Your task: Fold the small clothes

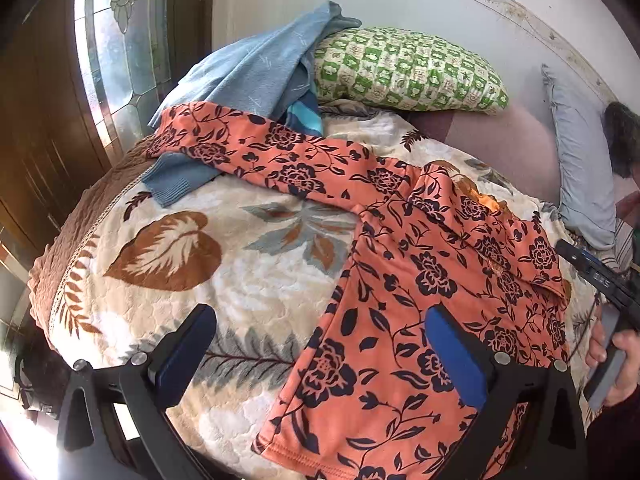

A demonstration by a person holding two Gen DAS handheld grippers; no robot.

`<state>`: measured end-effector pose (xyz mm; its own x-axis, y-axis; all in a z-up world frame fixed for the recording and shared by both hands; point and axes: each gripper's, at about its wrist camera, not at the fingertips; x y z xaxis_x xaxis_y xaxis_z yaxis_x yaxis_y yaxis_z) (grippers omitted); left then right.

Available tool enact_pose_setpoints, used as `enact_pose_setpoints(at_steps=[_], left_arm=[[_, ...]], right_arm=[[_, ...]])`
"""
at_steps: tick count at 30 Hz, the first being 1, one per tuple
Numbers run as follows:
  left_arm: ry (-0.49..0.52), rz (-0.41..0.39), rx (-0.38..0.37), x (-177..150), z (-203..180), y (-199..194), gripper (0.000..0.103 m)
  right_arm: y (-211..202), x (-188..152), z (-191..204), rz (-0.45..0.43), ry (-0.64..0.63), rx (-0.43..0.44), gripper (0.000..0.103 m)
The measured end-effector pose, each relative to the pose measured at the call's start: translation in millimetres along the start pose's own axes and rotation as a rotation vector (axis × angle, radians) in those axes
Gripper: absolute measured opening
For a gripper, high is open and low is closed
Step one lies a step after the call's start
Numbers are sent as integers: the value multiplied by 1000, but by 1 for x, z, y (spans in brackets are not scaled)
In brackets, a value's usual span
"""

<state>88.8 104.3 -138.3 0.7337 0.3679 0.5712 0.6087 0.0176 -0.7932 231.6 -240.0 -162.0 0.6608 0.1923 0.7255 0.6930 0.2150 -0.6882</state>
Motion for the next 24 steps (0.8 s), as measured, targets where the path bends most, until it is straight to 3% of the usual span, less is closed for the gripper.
enact_pose_setpoints(at_steps=[3, 7, 10, 11, 12, 14, 19, 22, 24], left_arm=[[43, 1, -14, 21, -30, 27, 103], [19, 56, -18, 57, -63, 81, 103], [-48, 145, -65, 77, -84, 129, 101], [-77, 183, -84, 80, -91, 146, 90], [-112, 220, -107, 83, -97, 163, 72], [-174, 288, -179, 82, -109, 192, 56], [-256, 332, -171, 81, -130, 237, 54], [-271, 326, -144, 84, -135, 250, 54], [-303, 305, -137, 93, -135, 255, 54]], right_arm=[[-31, -36, -70, -54, 256, 63, 86], [-27, -77, -137, -69, 490, 109, 74], [-5, -90, -168, -46, 612, 203, 46], [3, -95, -177, -41, 668, 252, 36], [14, -102, -185, -40, 737, 308, 36], [30, -112, -197, -43, 848, 405, 36], [61, -115, -202, -26, 950, 554, 36], [76, -120, -196, 32, 989, 564, 37], [77, -124, -198, 26, 988, 520, 37]])
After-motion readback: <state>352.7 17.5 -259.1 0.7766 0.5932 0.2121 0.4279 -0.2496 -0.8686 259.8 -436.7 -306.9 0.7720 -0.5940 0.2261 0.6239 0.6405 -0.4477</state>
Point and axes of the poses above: each gripper's, at about its wrist camera, not at the fingertips, and y roughly the way its jaws point, z to its left, x to its top, and after that the axes turned 6 degrees about -y, right-handed
